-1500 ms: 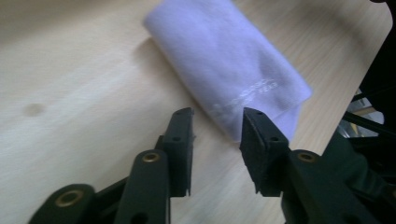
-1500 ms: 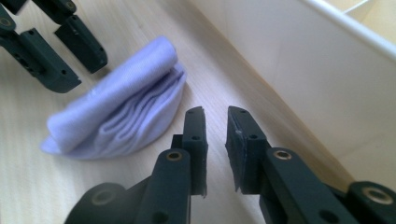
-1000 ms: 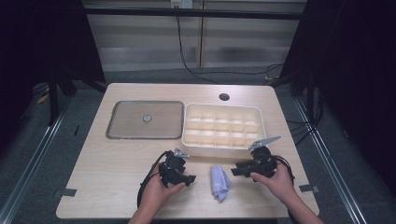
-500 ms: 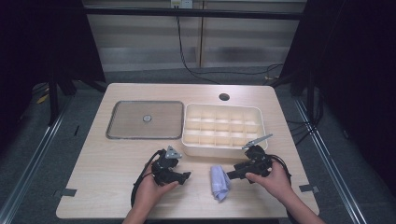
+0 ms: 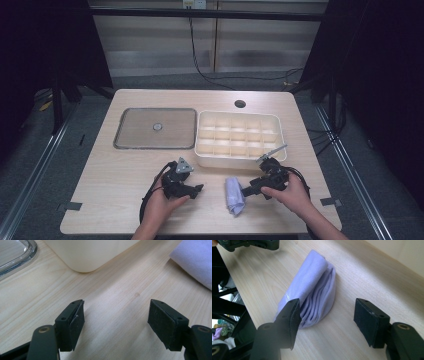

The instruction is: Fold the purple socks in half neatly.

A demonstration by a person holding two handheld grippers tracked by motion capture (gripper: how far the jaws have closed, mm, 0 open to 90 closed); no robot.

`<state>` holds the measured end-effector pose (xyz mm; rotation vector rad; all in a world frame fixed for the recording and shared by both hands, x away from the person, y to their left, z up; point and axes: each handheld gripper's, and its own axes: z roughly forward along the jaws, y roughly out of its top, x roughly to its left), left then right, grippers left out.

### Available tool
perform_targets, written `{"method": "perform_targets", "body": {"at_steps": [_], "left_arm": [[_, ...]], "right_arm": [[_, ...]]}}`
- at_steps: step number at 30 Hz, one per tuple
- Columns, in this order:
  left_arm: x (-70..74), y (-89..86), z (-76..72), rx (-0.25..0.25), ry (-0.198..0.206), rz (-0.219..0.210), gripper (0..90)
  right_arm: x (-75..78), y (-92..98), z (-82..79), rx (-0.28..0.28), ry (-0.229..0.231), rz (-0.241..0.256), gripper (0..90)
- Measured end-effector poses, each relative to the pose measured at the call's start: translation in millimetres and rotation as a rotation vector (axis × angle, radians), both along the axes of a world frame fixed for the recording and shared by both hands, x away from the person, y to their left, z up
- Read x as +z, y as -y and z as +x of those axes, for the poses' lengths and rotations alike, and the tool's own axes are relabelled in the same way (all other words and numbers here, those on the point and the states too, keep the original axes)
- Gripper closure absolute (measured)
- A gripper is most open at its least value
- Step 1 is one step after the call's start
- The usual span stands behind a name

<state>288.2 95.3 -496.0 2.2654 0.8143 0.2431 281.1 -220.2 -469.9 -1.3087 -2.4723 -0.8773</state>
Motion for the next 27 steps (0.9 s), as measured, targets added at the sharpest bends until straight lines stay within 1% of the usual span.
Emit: {"method": "perform_targets", "body": {"at_steps": [1, 2, 5, 7, 9, 10, 11, 12, 13, 14, 16, 18, 21, 22, 23, 24, 25, 27], "left_arm": [[-0.1, 0.0, -0.4, 0.005, 0.004, 0.005, 28.6], [0.0, -0.4, -1.0, 0.004, 0.001, 0.013, 28.4], [-2.4, -1.3, -1.7, 0.006, -0.003, 0.009, 27.5], [-2.9, -2.0, -1.9, 0.007, 0.006, 0.007, 26.9], [-3.3, -2.7, -2.5, 0.011, 0.006, 0.005, 26.5], [-4.0, -2.8, -2.8, 0.011, 0.012, 0.002, 26.4], [-4.1, -3.5, -3.0, 0.005, 0.018, 0.011, 25.9], [-4.8, -3.4, -3.6, 0.007, 0.018, 0.005, 25.7], [-5.9, -2.9, -4.1, 0.012, 0.026, -0.004, 25.4], [-5.8, -3.4, -4.3, 0.002, 0.035, 0.01, 25.0], [-7.3, -2.5, -5.1, 0.001, 0.044, 0.006, 23.6], [-8.1, -2.0, -5.1, -0.002, 0.045, -0.002, 21.8], [-9.1, -3.1, -4.6, -0.006, 0.059, -0.004, 21.1], [-9.4, -3.3, -4.6, -0.007, 0.059, -0.008, 20.9], [-9.9, -3.1, -4.7, -0.005, 0.061, -0.014, 20.6], [-10.2, -3.2, -4.8, -0.006, 0.06, -0.016, 20.5], [-10.1, -3.5, -4.8, -0.006, 0.061, -0.013, 20.3], [-11.4, -3.5, -4.6, -0.007, 0.067, -0.025, 19.8]], "right_arm": [[0.2, -0.5, 0.4, 0.0, -0.002, -0.006, 37.8], [0.1, -1.2, 0.6, -0.004, -0.003, 0.001, 37.7], [0.7, -2.1, 1.9, 0.0, -0.01, 0.002, 37.2], [0.2, -3.1, 2.8, 0.001, -0.015, -0.004, 36.8], [-0.9, -3.5, 3.9, 0.005, -0.026, -0.007, 36.5], [-1.7, -4.1, 4.3, -0.007, -0.03, -0.003, 36.2], [-2.0, -3.9, 4.7, -0.008, -0.038, -0.001, 36.0], [-3.1, -3.8, 5.2, -0.012, -0.039, 0.003, 35.7], [-3.3, -3.7, 5.8, -0.01, -0.04, -0.004, 35.5], [-3.7, -4.0, 5.7, -0.016, -0.048, 0.004, 35.4], [-3.0, -4.2, 5.6, -0.02, -0.055, 0.004, 35.3], [-1.4, -4.1, 5.2, -0.031, -0.064, 0.011, 35.0], [2.4, -2.0, 5.9, -0.033, -0.056, 0.002, 34.9], [4.0, -1.6, 6.4, -0.037, -0.06, 0.011, 34.9], [5.9, -2.0, 6.8, -0.041, -0.065, 0.009, 34.9], [5.5, -2.0, 7.3, -0.035, -0.055, 0.019, 34.8], [6.9, -3.7, 7.4, -0.042, -0.062, 0.021, 34.7], [7.4, -7.6, 7.9, -0.037, -0.059, 0.019, 34.3]]}}
